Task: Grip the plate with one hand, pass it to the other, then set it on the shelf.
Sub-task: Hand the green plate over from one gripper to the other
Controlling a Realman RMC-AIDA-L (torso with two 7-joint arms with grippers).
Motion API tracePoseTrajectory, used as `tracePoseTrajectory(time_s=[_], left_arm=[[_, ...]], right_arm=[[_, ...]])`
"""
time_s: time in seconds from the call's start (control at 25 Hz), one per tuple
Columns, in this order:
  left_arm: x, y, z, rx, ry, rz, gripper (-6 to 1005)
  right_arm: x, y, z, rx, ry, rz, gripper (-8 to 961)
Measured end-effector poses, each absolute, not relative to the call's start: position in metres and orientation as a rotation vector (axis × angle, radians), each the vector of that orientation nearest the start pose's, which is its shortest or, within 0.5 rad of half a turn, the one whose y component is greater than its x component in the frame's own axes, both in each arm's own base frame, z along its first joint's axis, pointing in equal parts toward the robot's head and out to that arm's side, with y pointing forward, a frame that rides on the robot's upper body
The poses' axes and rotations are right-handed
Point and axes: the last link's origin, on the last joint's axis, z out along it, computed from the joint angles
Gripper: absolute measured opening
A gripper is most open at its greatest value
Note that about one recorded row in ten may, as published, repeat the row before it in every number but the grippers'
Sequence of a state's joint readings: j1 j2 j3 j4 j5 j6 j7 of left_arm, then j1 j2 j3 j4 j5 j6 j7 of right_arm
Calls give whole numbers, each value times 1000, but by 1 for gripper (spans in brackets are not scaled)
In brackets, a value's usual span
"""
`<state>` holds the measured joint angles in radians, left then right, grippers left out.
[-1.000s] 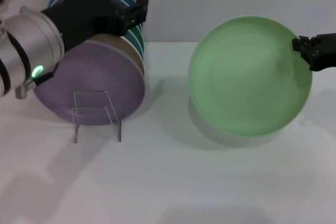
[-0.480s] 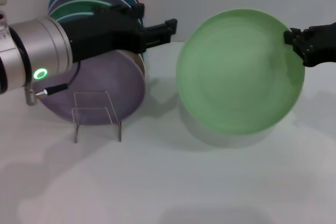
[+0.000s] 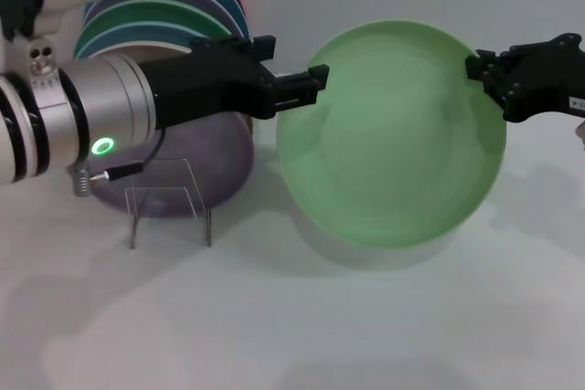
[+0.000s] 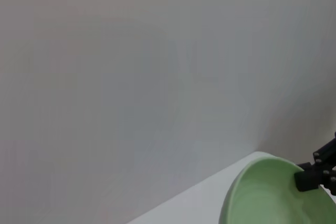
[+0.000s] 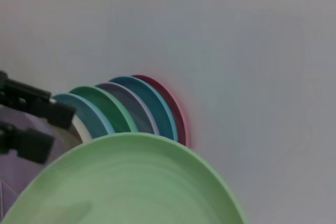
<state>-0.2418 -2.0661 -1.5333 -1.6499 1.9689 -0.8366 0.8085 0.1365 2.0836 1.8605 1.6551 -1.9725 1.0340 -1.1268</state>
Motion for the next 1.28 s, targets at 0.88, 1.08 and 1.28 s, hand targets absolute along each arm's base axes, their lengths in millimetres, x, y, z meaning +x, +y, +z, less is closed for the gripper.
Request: tracePoseTrajectory(time_s=[0.88, 1.08, 1.28], left_arm=[[-121, 351, 7, -2393, -565, -577, 739], [-121, 351, 7, -2367, -538, -593, 529], [-119, 351, 4, -2373, -510, -592, 286]], right_arm=[[169, 329, 73, -2334, 400, 438, 18], [169, 328, 72, -2337, 400, 438, 18], [168, 328, 71, -2346, 412, 460, 19]])
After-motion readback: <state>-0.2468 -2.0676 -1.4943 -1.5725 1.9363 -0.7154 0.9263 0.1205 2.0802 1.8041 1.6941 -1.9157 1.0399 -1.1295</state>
